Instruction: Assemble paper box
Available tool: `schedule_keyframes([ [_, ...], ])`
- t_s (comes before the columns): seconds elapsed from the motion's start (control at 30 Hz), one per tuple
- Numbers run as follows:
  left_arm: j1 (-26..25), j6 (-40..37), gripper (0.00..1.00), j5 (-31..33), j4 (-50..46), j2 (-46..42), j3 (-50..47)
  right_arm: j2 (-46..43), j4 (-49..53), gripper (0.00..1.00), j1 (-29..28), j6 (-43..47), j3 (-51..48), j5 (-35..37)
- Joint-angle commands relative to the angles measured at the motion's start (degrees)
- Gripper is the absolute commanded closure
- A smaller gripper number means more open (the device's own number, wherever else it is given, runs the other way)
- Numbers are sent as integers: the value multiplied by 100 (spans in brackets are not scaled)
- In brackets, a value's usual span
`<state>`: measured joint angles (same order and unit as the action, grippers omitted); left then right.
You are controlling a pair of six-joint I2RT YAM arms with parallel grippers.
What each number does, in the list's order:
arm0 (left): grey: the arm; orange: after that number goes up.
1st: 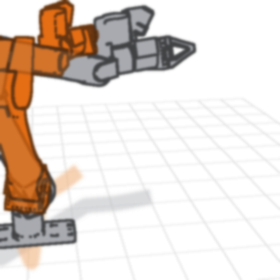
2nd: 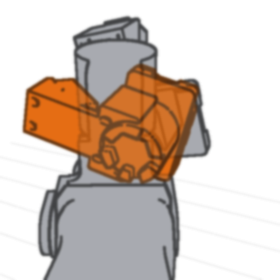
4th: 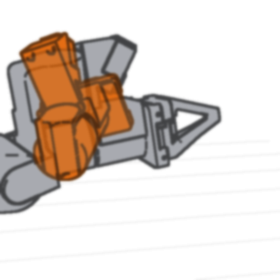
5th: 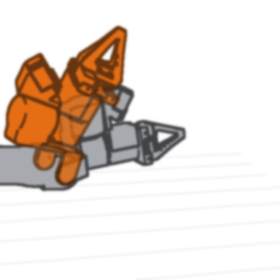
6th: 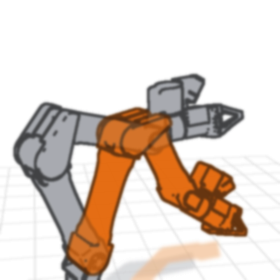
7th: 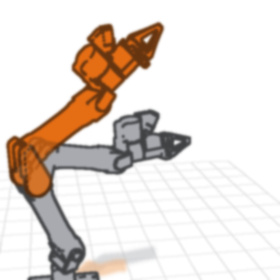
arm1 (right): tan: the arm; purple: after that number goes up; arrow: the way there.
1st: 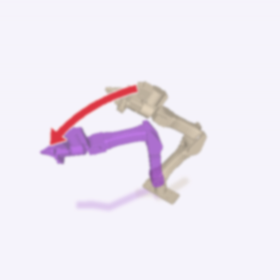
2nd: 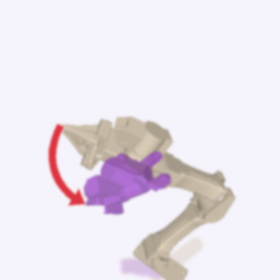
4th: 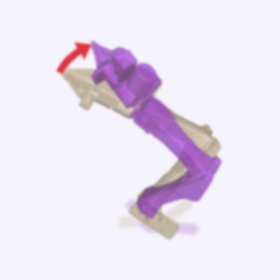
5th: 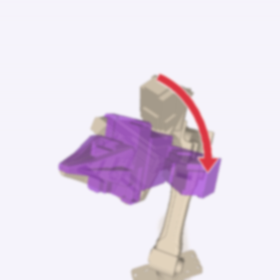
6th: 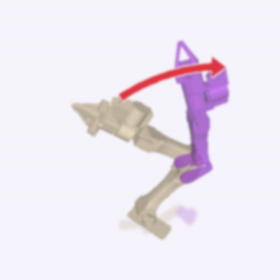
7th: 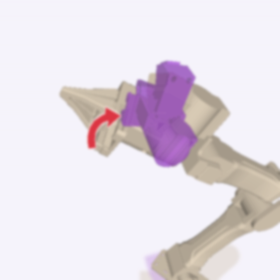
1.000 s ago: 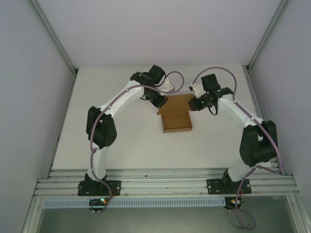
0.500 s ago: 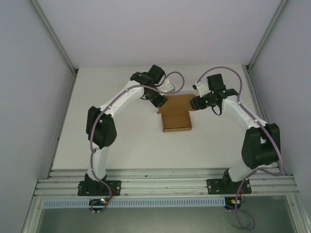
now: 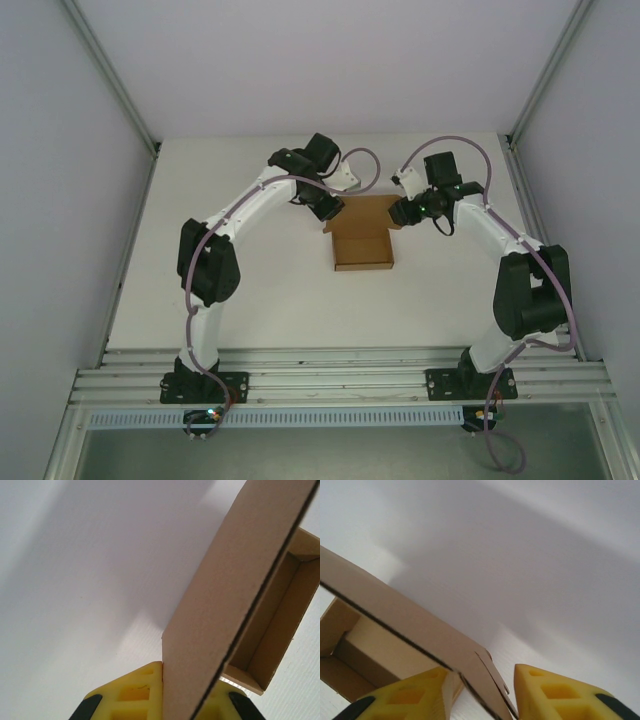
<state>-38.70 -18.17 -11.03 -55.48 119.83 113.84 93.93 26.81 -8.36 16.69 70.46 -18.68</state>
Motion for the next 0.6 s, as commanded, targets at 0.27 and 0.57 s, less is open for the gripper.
schedule_keyframes([
  [0.27, -20, 475, 100, 580, -11, -66, 94, 83, 150, 98, 67, -449, 222, -365],
  [0.57, -201, 3104, 100, 2239, 748, 193, 373, -445, -1566, 98, -325, -3189, -386, 880],
])
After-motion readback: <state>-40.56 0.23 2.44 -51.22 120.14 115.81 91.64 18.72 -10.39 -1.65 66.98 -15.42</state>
